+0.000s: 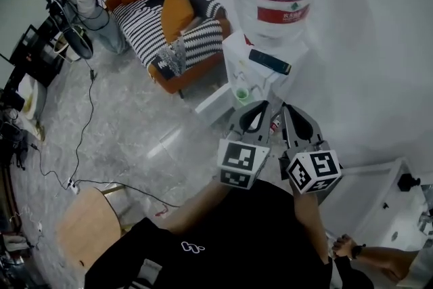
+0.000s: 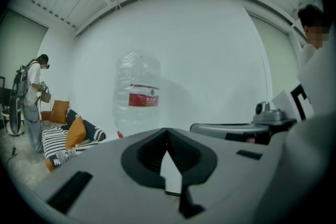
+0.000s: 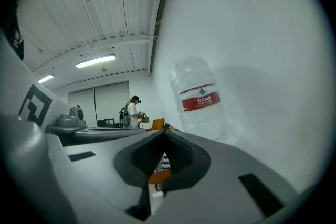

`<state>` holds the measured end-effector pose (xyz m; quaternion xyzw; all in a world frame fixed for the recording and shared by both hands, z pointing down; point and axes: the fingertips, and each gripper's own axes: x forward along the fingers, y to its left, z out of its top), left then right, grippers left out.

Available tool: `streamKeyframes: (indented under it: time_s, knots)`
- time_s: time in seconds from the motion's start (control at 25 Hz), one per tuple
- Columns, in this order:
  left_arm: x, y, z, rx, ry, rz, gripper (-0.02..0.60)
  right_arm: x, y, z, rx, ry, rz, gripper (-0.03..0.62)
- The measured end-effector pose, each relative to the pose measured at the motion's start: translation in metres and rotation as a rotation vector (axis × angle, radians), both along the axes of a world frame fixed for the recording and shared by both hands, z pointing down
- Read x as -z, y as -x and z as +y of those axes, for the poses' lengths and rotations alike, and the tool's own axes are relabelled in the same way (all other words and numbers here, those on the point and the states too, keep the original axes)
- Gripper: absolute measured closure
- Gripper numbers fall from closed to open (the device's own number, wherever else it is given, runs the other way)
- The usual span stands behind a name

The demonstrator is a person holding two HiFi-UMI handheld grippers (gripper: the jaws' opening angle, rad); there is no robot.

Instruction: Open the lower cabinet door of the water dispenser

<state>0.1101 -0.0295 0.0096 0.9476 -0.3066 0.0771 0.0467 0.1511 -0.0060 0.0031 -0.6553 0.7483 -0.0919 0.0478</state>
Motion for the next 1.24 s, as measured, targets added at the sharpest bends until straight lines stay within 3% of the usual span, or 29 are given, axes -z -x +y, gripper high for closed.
streamKeyframes:
  time_s: [1.24]
  knots:
    - [-0.016, -0.009, 0.011, -0.016, 0.060, 0.005, 0.571, -0.016, 0.006, 0.005, 0.055, 0.030, 0.017, 0.585]
